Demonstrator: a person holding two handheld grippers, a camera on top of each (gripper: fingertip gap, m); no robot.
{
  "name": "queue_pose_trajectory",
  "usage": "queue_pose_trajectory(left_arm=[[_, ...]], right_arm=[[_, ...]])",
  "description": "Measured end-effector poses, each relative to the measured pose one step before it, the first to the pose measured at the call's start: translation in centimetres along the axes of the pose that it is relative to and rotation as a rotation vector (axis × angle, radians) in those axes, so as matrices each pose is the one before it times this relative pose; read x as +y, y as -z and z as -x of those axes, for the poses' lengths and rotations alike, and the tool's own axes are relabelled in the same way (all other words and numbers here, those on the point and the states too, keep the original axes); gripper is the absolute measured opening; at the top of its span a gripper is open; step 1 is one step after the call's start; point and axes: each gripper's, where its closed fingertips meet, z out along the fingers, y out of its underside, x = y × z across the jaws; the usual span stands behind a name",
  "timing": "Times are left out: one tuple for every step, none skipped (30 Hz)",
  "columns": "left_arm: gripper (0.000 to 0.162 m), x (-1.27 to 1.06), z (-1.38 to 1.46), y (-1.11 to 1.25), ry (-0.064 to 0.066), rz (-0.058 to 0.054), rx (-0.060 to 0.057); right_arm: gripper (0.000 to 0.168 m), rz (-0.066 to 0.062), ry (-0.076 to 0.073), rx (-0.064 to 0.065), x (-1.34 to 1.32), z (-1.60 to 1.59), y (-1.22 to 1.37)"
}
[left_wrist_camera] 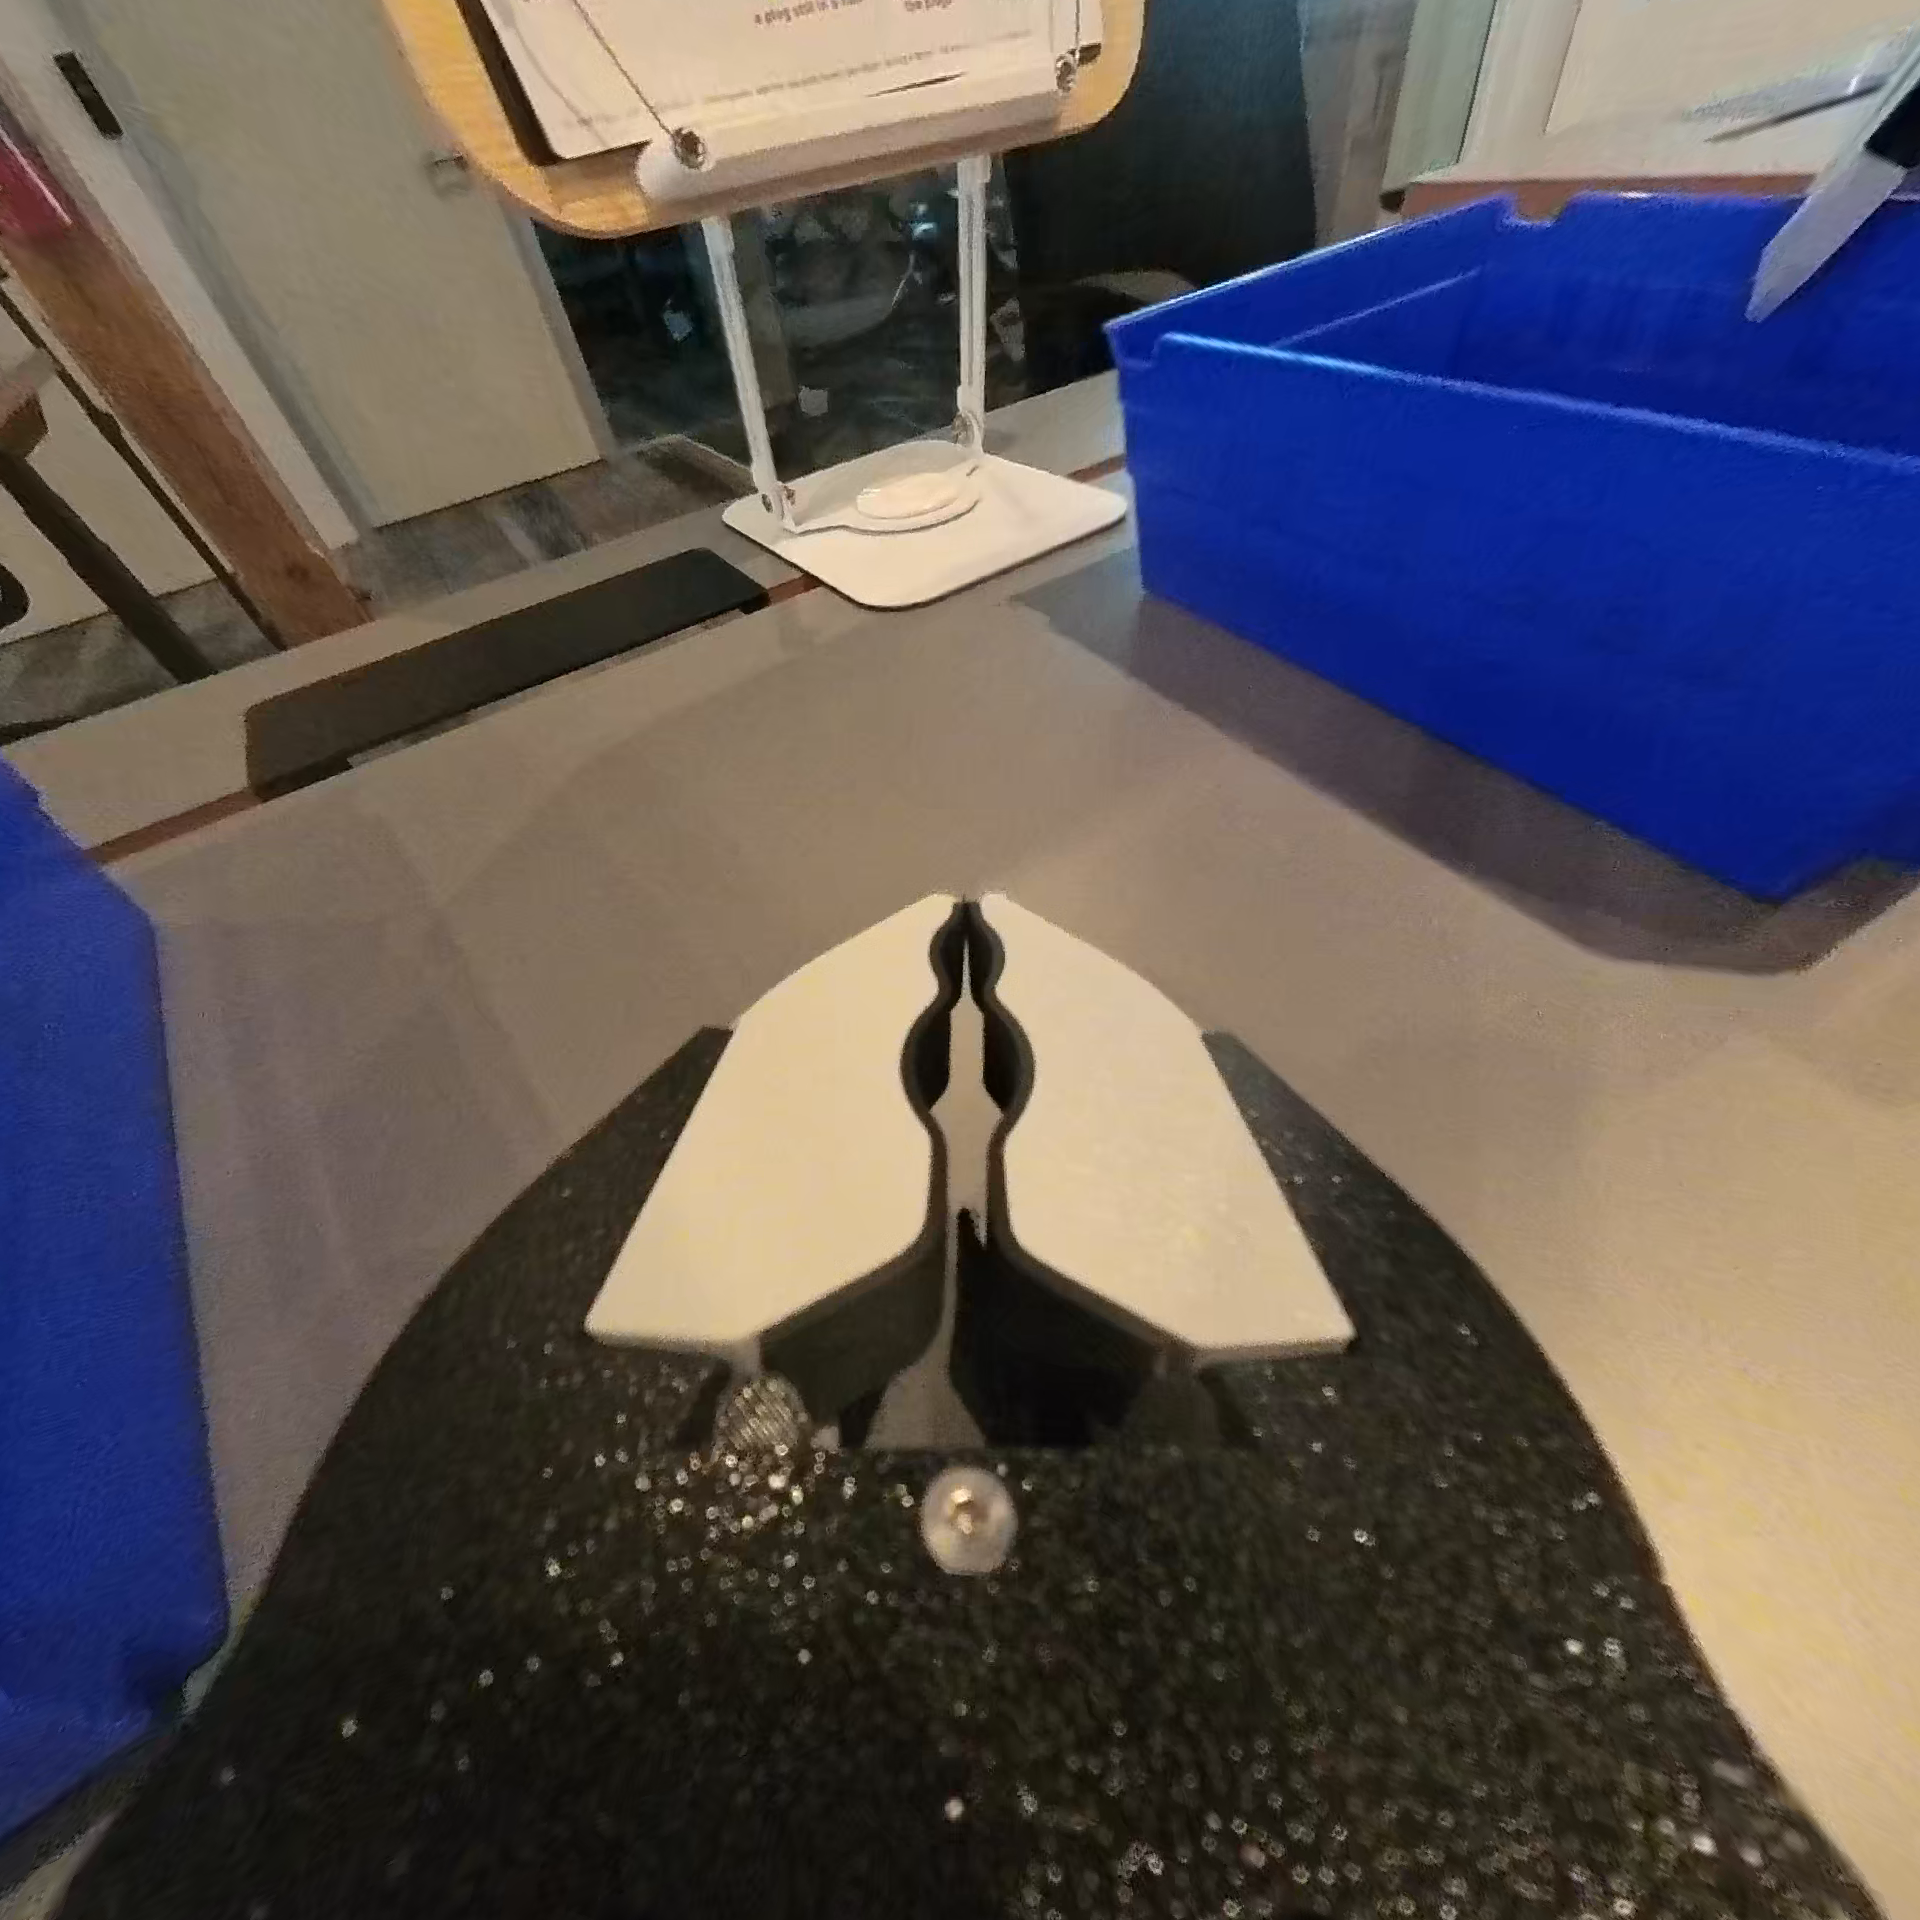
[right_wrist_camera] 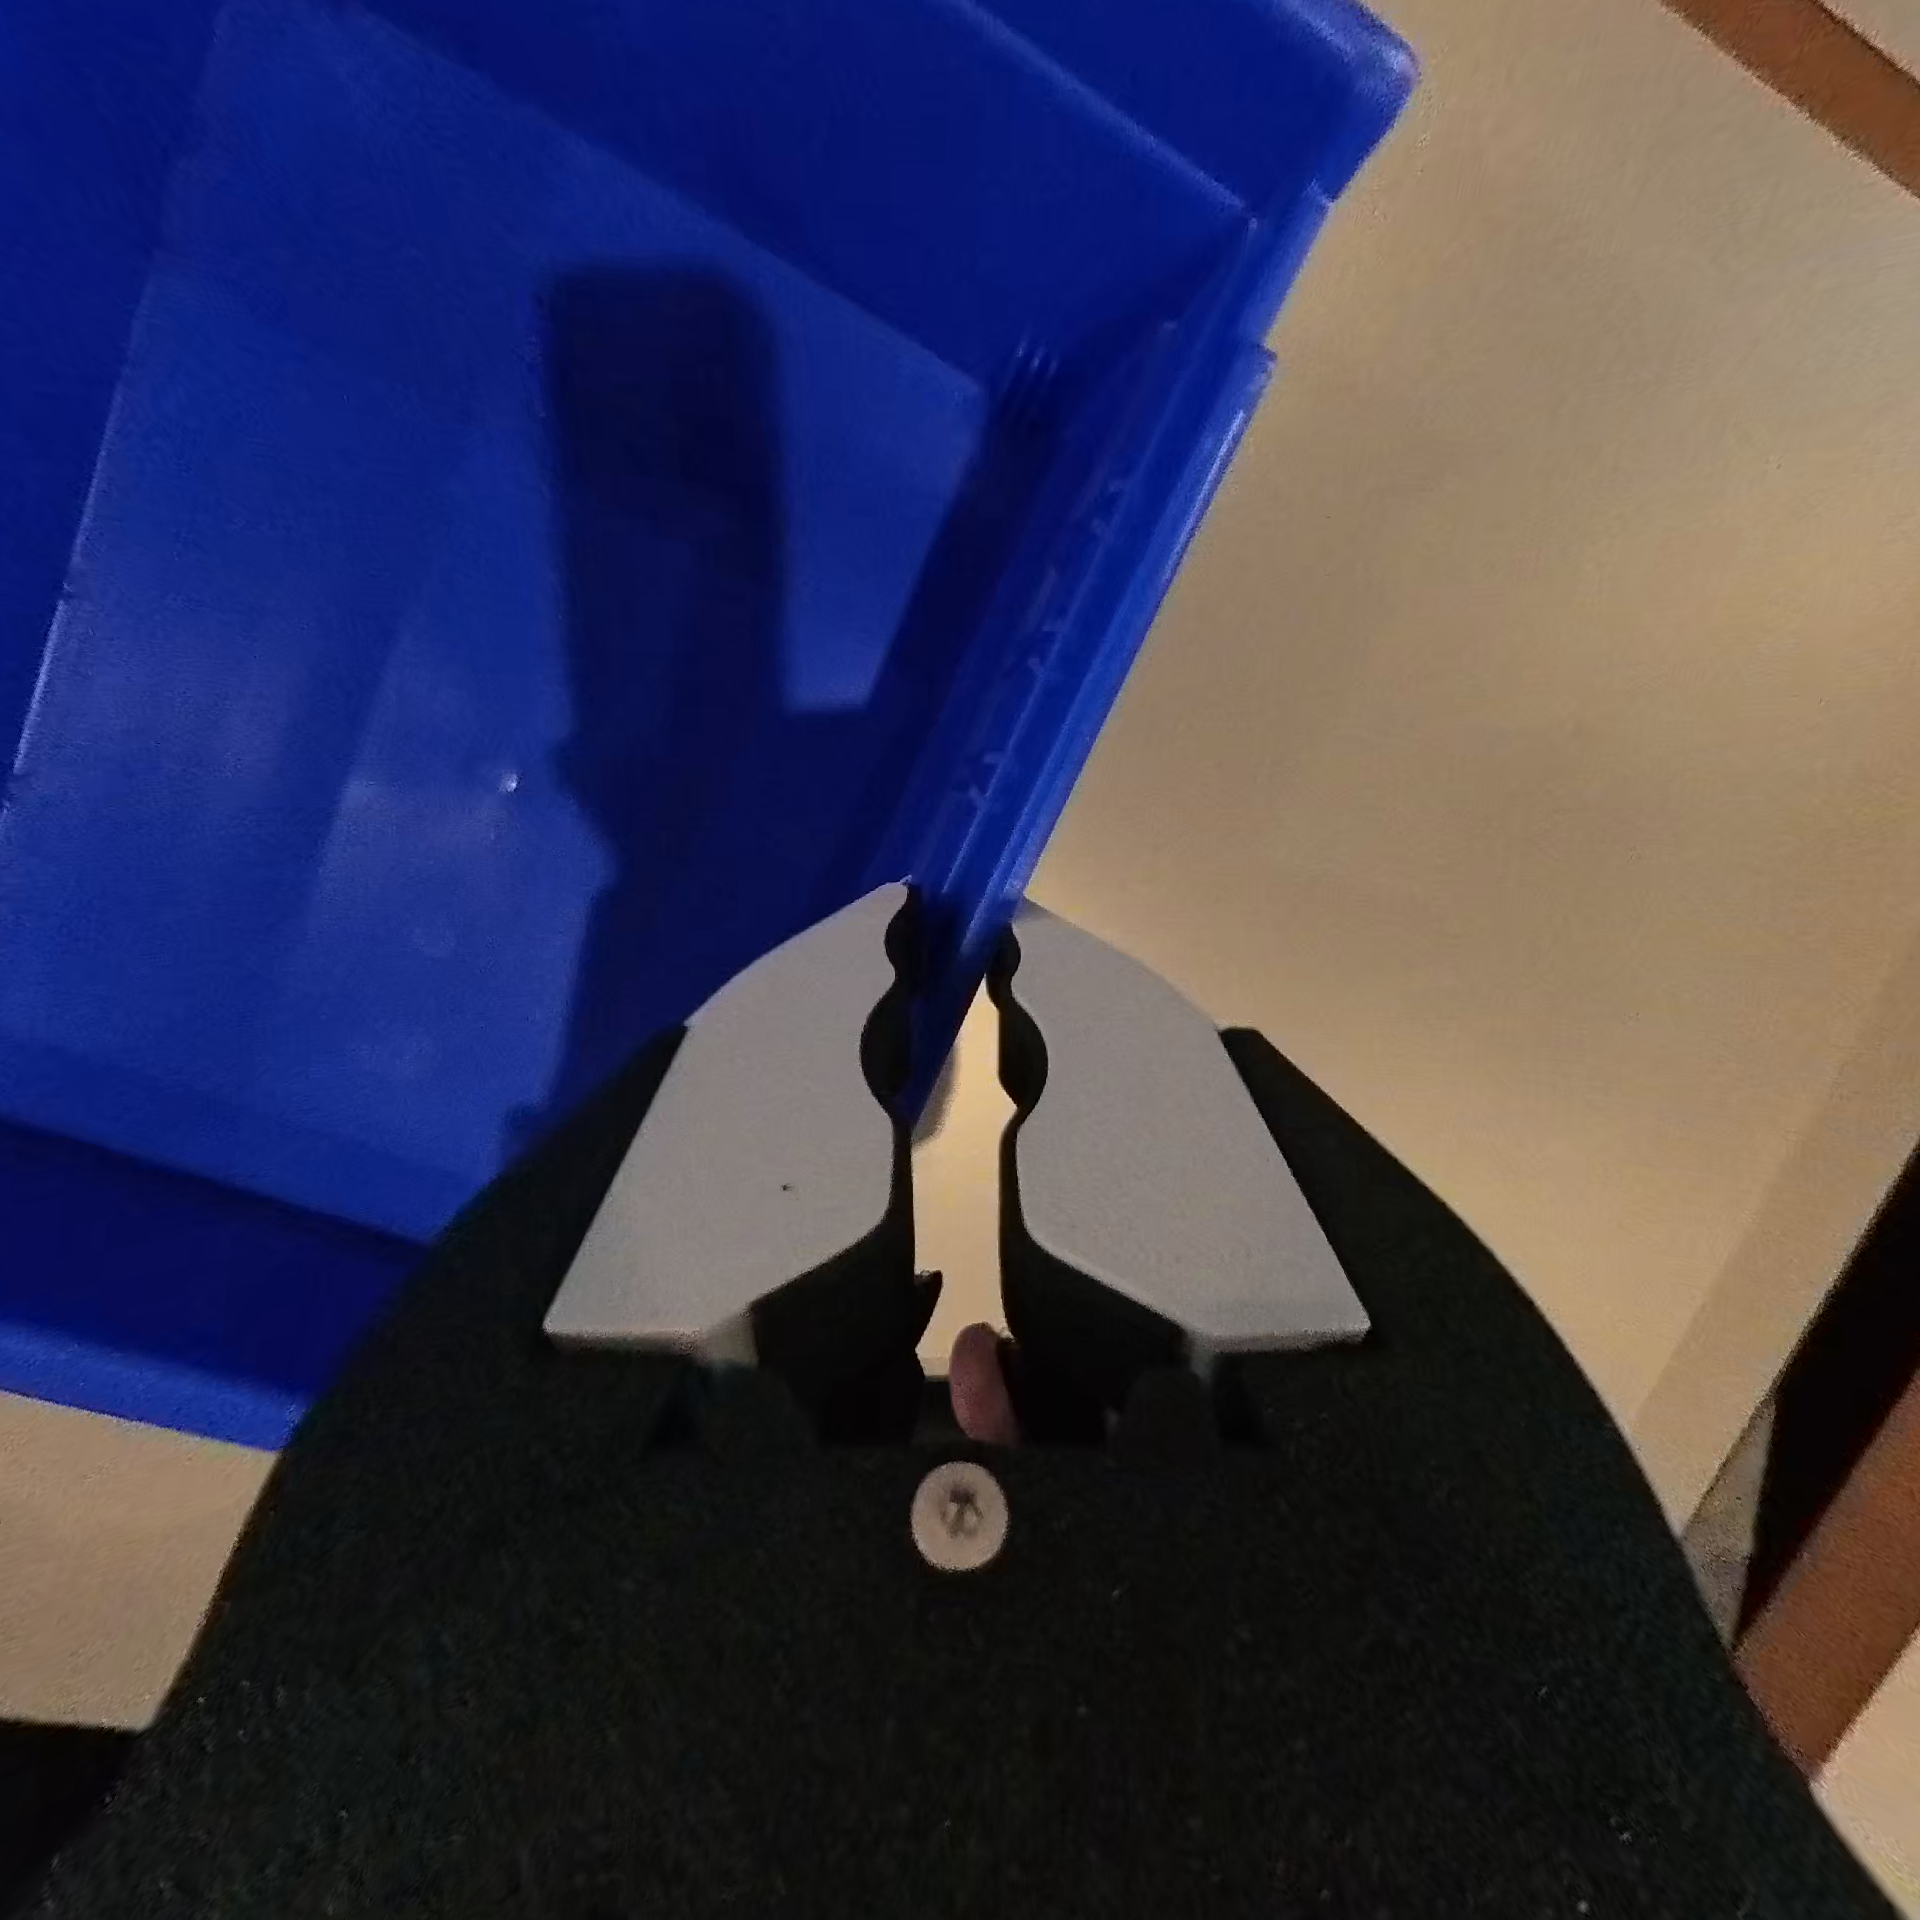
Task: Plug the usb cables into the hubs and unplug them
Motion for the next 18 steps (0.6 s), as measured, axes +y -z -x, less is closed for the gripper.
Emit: queue_pose_trajectory(left_arm=[[0.000, 0.068, 0.085, -0.031, 0.0063, 0.0024, 0.0006], [0.000, 0.076, 0.045, -0.047, 0.0055, 0.0039, 0.0021], [0.000, 0.041, 0.017, -0.048, 0.0036, 0.0031, 0.0022], [0.000, -0.004, -0.030, -0.031, 0.0000, 0.0004, 0.0018], [0.000, -0.020, -0.037, -0.025, -0.0036, 0.0001, 0.0018], [0.000, 0.006, -0.048, -0.016, -0.0056, 0.0017, 0.0014], [0.000, 0.035, -0.021, -0.015, -0.0045, 0.0031, 0.0003], [0.000, 0.033, -0.006, -0.006, -0.0020, 0.0024, -0.0001], [0.000, 0.031, 0.007, -0.010, 0.0007, 0.0018, 0.0006], [0.000, 0.037, 0.035, -0.009, 0.0028, 0.0019, 0.0006], [0.000, 0.037, 0.052, -0.009, 0.0043, 0.0018, -0.0005], [0.000, 0.034, 0.068, -0.006, 0.0050, 0.0013, -0.0005], [0.000, 0.058, 0.067, 0.011, 0.0046, 0.0021, -0.0003], [0.000, 0.037, 0.074, 0.014, 0.0030, 0.0013, -0.0014], [0.000, -0.006, 0.072, 0.025, 0.0017, -0.0008, -0.0021], [0.000, -0.030, 0.040, 0.036, 0.0017, -0.0030, -0.0019], [0.000, -0.047, 0.023, 0.027, 0.0035, -0.0043, -0.0005], [0.000, -0.044, -0.018, 0.003, 0.0047, -0.0044, 0.0014]], right_arm=[[0.010, 0.0014, -0.0216, -0.0043, 0.054, -0.972, -0.125], [0.010, 0.0039, -0.0145, -0.0026, 0.110, -1.078, -0.132], [0.010, 0.0077, -0.0156, 0.0064, 0.145, -1.292, -0.170], [0.011, 0.0140, -0.0161, 0.0222, 0.197, -1.528, -0.182], [0.012, 0.0160, -0.0002, 0.0282, 0.194, -1.587, -0.153], [0.013, 0.0121, 0.0062, 0.0169, 0.162, -1.442, -0.108], [0.013, 0.0028, 0.0042, 0.0020, 0.082, -1.265, -0.043], [0.012, -0.0034, -0.0053, -0.0029, 0.017, -1.170, 0.013], [0.012, -0.0035, 0.0103, 0.0032, 0.021, -1.148, -0.022], [0.013, 0.0007, 0.0073, 0.0161, 0.162, -1.188, -0.140], [0.014, 0.0058, 0.0133, 0.0239, 0.277, -1.115, -0.289], [0.017, 0.0053, 0.0154, 0.0210, 0.394, -0.829, -0.360], [0.020, 0.0076, 0.0011, 0.0102, 0.458, -0.488, -0.390], [0.024, -0.0017, -0.0017, 0.0023, 0.305, -0.229, -0.303], [0.027, -0.0386, -0.0089, 0.0063, -0.235, -0.141, 0.030], [0.030, -0.0707, -0.0115, 0.0230, -0.679, -0.330, 0.403], [0.034, -0.0806, -0.0047, 0.0325, -0.860, -0.459, 0.708], [0.037, -0.0761, -0.0020, 0.0460, -0.861, -0.616, 0.973]])
